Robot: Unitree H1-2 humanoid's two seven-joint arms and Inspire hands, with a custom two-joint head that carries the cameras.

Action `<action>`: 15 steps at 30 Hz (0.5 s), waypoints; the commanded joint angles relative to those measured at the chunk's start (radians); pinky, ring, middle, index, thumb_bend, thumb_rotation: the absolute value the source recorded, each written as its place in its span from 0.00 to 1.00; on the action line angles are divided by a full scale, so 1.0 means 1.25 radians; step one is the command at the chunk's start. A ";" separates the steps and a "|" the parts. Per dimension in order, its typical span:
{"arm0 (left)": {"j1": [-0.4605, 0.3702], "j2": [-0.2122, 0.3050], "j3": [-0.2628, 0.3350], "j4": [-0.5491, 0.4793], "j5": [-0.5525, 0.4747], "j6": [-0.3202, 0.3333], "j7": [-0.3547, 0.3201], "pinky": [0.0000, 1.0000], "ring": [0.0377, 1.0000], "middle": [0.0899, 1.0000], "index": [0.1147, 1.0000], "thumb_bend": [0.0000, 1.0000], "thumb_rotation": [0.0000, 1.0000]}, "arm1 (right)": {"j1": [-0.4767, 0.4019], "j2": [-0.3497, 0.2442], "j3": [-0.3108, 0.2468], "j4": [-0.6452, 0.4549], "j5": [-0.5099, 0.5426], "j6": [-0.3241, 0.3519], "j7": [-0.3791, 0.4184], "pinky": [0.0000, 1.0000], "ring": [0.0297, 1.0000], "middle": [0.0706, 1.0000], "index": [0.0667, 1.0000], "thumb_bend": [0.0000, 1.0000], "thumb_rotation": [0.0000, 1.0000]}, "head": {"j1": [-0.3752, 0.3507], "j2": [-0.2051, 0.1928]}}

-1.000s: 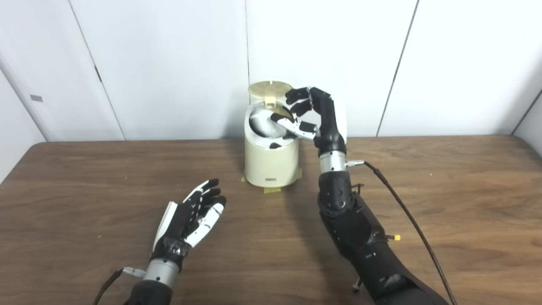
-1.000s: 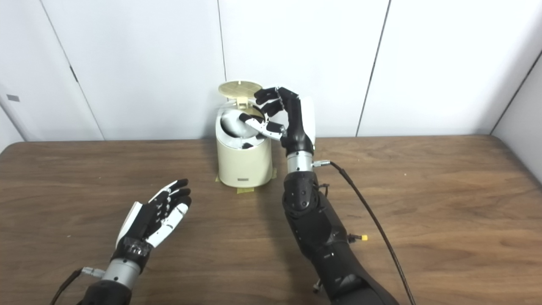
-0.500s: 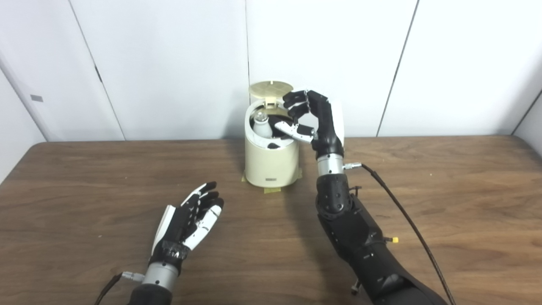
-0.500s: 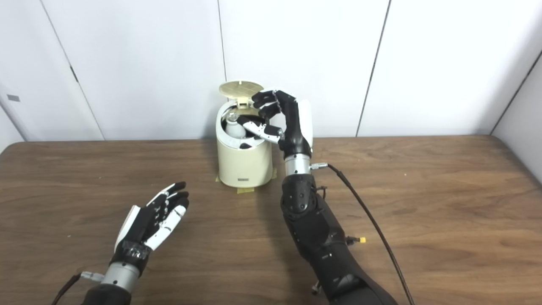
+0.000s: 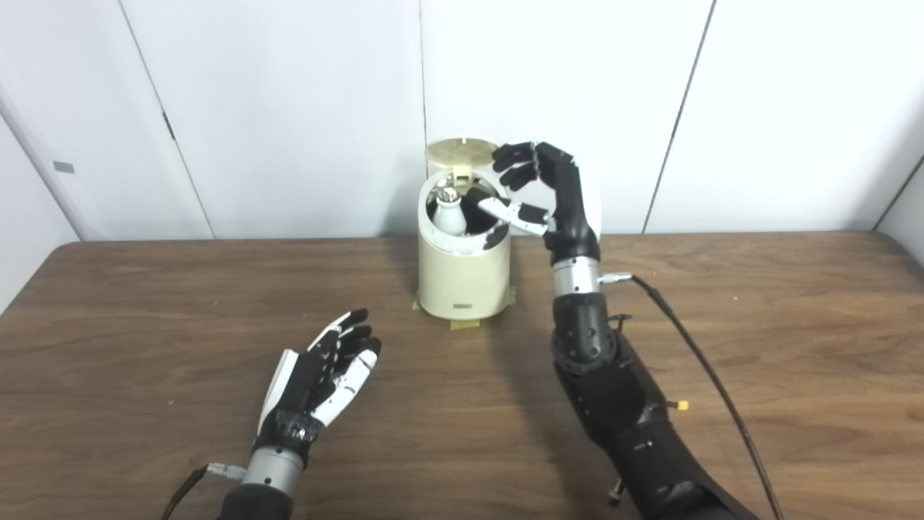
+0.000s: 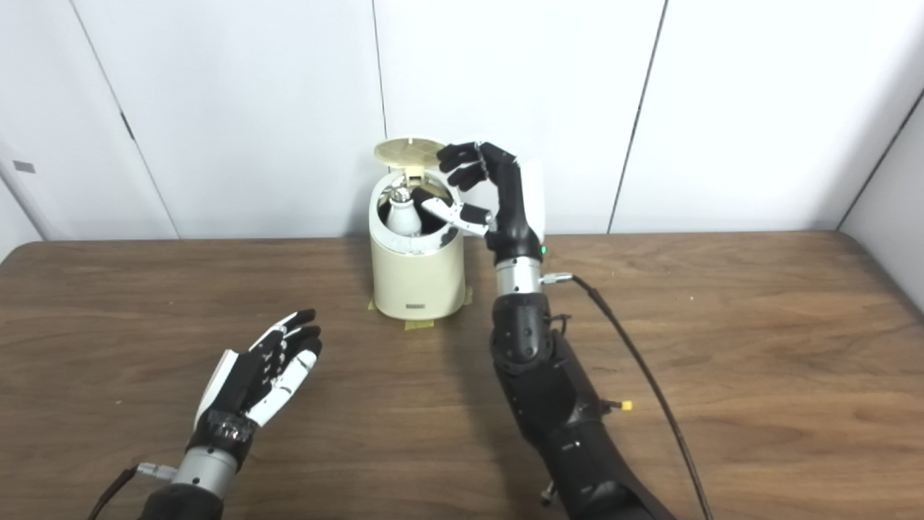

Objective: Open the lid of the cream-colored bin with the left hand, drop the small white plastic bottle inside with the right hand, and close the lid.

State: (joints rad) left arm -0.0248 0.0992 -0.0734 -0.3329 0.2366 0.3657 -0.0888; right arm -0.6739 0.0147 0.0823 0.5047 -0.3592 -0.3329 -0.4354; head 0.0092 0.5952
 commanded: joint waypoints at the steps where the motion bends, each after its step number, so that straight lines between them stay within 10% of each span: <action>1: -0.026 0.001 0.005 -0.019 -0.001 -0.031 0.011 0.85 0.85 0.84 0.90 0.47 0.64 | -0.019 -0.020 -0.013 -0.077 0.026 0.031 0.045 0.39 0.42 0.45 0.48 0.52 0.00 | 0.000 0.000; 6: -0.039 -0.001 0.013 -0.003 -0.015 -0.039 0.012 0.83 0.84 0.84 0.89 0.44 0.61 | 0.032 -0.053 -0.033 -0.238 0.091 0.197 0.167 0.44 0.50 0.45 0.48 0.52 0.01 | -0.003 -0.002; 9: -0.051 -0.002 0.017 0.010 -0.025 -0.042 0.011 0.78 0.83 0.84 0.89 0.43 0.60 | 0.066 -0.068 -0.048 -0.332 0.149 0.317 0.242 0.52 0.60 0.63 0.46 0.51 0.15 | -0.001 -0.004; 15: -0.098 -0.002 0.041 0.037 -0.073 -0.010 0.005 0.84 0.85 0.86 0.91 0.45 0.64 | 0.151 -0.114 -0.063 -0.458 0.259 0.454 0.373 0.74 0.82 0.84 0.82 0.54 0.61 | 0.000 -0.008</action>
State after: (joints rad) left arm -0.0912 0.0990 -0.0365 -0.2839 0.1632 0.3671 -0.0868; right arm -0.4629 -0.1096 0.0145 -0.0152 -0.0645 0.2189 0.0007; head 0.0092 0.5860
